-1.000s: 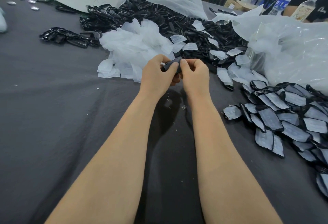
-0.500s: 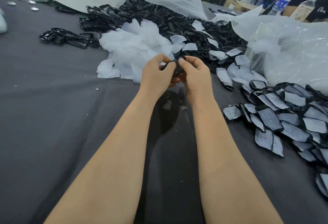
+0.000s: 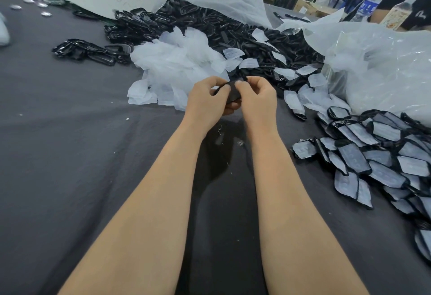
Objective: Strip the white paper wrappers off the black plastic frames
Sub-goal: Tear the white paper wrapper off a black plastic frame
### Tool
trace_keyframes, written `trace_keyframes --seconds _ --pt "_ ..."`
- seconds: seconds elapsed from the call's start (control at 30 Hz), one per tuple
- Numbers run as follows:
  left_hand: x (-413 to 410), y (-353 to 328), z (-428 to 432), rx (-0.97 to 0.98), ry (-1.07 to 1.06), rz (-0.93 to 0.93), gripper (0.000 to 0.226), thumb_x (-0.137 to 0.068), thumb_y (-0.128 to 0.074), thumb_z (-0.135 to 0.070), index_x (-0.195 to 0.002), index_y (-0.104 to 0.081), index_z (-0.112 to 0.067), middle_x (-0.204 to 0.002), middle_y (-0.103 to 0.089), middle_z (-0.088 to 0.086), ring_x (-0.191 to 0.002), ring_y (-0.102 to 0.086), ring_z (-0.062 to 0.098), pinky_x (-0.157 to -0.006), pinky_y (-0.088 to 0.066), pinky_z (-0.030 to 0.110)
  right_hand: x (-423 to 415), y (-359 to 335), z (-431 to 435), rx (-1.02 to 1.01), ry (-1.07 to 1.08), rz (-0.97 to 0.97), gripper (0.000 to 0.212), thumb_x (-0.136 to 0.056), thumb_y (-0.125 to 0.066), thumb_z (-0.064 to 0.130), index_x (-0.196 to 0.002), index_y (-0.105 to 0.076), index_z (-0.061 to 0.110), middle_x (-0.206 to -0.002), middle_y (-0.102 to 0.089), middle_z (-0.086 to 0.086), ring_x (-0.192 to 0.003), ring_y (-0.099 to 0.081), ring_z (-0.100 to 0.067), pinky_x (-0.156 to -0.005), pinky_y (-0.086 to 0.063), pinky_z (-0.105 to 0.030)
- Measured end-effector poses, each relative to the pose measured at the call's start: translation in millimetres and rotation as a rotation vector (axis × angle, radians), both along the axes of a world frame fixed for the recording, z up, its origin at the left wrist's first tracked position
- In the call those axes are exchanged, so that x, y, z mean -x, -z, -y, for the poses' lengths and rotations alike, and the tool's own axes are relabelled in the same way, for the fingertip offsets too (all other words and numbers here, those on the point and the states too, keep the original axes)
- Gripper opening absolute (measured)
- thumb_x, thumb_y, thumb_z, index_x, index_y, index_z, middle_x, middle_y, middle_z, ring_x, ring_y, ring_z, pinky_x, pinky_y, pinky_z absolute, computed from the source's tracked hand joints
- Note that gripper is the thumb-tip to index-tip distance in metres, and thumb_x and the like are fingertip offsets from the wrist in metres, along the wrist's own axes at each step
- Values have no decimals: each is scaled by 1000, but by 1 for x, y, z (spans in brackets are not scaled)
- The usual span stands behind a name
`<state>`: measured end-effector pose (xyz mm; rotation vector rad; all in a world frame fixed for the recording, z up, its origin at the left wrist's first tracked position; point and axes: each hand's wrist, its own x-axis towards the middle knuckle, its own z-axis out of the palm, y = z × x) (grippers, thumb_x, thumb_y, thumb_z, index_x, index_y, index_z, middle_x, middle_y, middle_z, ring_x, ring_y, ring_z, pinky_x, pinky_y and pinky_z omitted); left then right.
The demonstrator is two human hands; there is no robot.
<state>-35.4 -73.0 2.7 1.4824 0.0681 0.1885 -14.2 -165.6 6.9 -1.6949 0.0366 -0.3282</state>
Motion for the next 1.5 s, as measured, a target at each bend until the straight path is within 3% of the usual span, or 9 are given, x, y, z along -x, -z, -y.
trace_keyframes --seconds 0.1,0.2,0.37,0.5,0.77,1.0,1.17,1.33,1.5 --pt "0 0 0 12 77 2 24 -99 -40 -2 -91 -60 -12 -74 -65 3 -56 -66 4 -60 -55 14 -1 0 3 -92 35 -42 3 -90 -56 6 -89 -57 8 -76 -57 -2 -44 -55 4 -43 -40 -9" --pt "-2 0 -1 -54 108 2 23 -101 -37 -2 -102 -58 -9 -82 -66 3 -65 -68 6 -66 -55 14 -4 1 6 -108 17 -79 6 -92 -56 9 -88 -60 10 -88 -64 -13 -64 -62 -13 -48 -47 -16" --pt "-6 4 -2 -192 19 -2 25 -101 -35 -4 -112 -57 -3 -92 -65 14 -73 -66 15 -73 -59 23 -5 2 8 142 -70 -103 8 -92 -60 14 -97 -63 10 -95 -70 -13 -86 -69 -29 -87 -54 -46" --pt "-5 6 1 -158 -15 19 20 -101 -38 -5 -108 -56 -6 -80 -64 6 -60 -65 7 -66 -58 19 -5 2 9 257 -25 -76 18 -91 -61 18 -101 -65 4 -83 -66 -4 -81 -65 -19 -88 -53 -43" --pt "-3 6 -2 -130 -45 -4 10 -95 -54 -6 -102 -49 -12 -76 -64 5 -56 -64 7 -63 -58 22 -3 4 7 133 12 -81 8 -91 -62 16 -95 -63 10 -73 -61 3 -72 -57 -11 -81 -53 -35" --pt "-5 7 -4 -101 -89 26 12 -97 -49 -3 -103 -47 -13 -71 -62 3 -50 -60 1 -61 -57 18 0 -1 8 236 -101 -73 16 -92 -58 8 -106 -62 5 -88 -69 -9 -83 -67 -24 -88 -54 -45" --pt "-3 7 -2 -138 -90 65 18 -92 -58 -6 -103 -49 -17 -80 -66 8 -65 -64 18 -74 -57 31 0 0 5 218 -55 -50 6 -90 -60 10 -94 -62 13 -84 -68 -6 -82 -65 -21 -88 -53 -46" --pt "-5 9 -4 -157 -125 66 22 -93 -54 -2 -107 -51 -19 -89 -67 8 -64 -65 8 -72 -56 22 1 1 3 256 -72 -54 14 -87 -63 10 -101 -63 7 -92 -70 -10 -89 -66 -25 -88 -53 -46" --pt "-8 9 -3 -171 -91 38 32 -95 -46 2 -125 -54 -5 -101 -68 17 -70 -65 16 -82 -58 34 0 -1 8 212 -75 -70 14 -94 -52 4 -96 -64 10 -89 -71 -10 -80 -69 -20 -85 -57 -40"
